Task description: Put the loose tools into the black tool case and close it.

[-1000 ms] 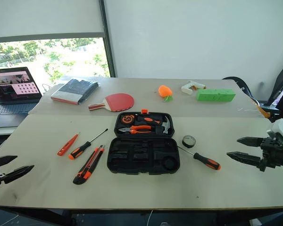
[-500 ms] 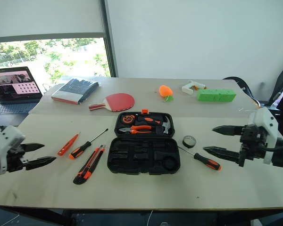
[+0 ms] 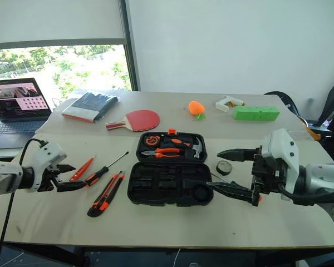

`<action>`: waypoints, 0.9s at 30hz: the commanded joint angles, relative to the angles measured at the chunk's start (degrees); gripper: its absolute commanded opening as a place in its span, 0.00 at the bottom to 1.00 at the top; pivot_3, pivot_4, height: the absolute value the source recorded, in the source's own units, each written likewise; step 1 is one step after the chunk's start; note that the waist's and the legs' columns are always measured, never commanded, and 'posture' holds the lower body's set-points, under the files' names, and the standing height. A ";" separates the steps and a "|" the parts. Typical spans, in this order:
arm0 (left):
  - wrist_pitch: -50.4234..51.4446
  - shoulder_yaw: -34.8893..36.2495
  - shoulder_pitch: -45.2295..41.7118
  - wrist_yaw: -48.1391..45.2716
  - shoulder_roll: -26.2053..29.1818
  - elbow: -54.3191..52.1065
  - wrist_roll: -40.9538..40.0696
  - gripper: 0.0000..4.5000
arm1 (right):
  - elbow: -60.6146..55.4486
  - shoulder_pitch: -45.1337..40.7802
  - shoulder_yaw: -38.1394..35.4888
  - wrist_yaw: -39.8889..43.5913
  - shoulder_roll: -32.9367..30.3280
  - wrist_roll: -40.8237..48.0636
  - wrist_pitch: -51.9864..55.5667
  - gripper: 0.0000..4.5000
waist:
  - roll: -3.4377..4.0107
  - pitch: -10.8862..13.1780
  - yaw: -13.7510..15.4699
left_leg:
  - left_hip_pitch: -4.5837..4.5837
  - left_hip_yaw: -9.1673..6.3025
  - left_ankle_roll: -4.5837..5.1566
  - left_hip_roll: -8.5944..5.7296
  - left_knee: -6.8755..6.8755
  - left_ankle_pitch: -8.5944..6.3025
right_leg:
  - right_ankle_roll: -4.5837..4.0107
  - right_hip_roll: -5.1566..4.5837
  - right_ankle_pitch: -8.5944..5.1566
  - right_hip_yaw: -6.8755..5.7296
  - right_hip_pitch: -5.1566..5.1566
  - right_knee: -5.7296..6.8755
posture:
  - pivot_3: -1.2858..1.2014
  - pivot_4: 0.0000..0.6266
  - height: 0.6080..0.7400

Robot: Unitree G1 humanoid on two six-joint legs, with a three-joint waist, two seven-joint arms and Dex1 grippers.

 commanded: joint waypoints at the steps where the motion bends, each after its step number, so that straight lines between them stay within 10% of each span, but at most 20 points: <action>1: -0.19 -3.81 -3.64 -0.27 -2.82 2.46 1.88 0.97 | -1.88 -0.90 -0.09 -1.14 0.06 1.31 -0.39 0.98 | -0.05 0.02 0.01 | -0.03 -0.01 0.00 0.01 0.02 0.00 | 0.00 0.01 0.00 0.00 0.00 0.00 | 0.52 0.24 0.97; 7: -1.37 -7.96 -5.97 -0.23 -5.44 6.81 5.41 0.81 | -2.47 -0.43 -1.09 -2.78 0.14 3.50 0.28 1.00 | -0.12 0.05 -0.09 | -0.15 -0.09 0.07 0.03 0.21 -0.04 | 0.04 0.02 0.01 -0.03 -0.03 0.01 | 0.52 0.24 0.97; 15: -0.77 -8.87 -8.70 0.20 -8.98 10.60 6.99 0.19 | -2.78 0.33 -2.29 -4.84 -0.17 5.68 0.57 1.00 | -0.11 0.05 0.00 | -0.13 -0.18 0.08 0.02 0.46 -0.04 | 0.08 0.01 0.03 -0.04 0.08 0.16 | 0.52 0.24 0.97; 27: -6.01 -6.04 -22.71 -1.98 -12.13 10.26 5.78 0.19 | -3.39 4.41 -4.94 -5.55 -0.09 5.88 0.40 1.00 | -0.33 0.16 1.25 | -0.58 -0.62 0.15 0.01 1.13 -0.07 | 0.14 0.01 0.02 -0.29 -0.06 0.55 | 0.52 0.24 0.97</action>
